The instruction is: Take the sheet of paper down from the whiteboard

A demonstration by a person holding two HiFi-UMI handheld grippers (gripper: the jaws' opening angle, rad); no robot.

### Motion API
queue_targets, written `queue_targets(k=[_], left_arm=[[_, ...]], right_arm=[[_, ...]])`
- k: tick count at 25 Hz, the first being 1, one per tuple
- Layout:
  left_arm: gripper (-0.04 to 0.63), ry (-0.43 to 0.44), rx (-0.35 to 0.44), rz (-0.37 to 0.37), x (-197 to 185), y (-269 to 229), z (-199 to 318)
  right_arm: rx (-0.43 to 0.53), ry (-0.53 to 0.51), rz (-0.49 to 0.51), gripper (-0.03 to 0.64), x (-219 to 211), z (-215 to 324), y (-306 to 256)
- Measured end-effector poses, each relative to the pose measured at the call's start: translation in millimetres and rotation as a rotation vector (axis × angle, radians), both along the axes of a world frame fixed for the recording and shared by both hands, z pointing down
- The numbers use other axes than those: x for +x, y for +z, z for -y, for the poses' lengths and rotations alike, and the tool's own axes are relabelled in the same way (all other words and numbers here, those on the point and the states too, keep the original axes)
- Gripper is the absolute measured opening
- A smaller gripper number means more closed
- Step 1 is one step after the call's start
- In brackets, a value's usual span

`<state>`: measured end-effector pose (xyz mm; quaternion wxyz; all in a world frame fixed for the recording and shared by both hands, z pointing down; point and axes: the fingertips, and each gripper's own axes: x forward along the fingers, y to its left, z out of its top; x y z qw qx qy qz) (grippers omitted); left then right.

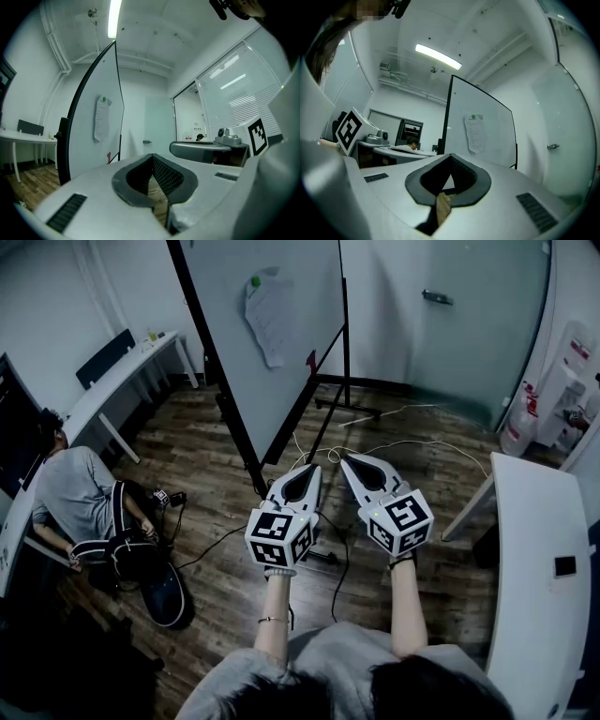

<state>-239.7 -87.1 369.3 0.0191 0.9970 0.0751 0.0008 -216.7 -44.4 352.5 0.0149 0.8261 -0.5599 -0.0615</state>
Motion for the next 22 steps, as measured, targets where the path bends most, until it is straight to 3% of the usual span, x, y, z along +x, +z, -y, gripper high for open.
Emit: queue_targets(k=[16,22], left_arm=[[0.006,0.012,-0.019,0.006,17,12,20],[0.005,-0.007,-0.014,0.012,49,18,26]], right_arm=[[0.018,0.038,0.052,0.002,18,10,16],[0.022,0.055,0.069,0.002,60,6,22]])
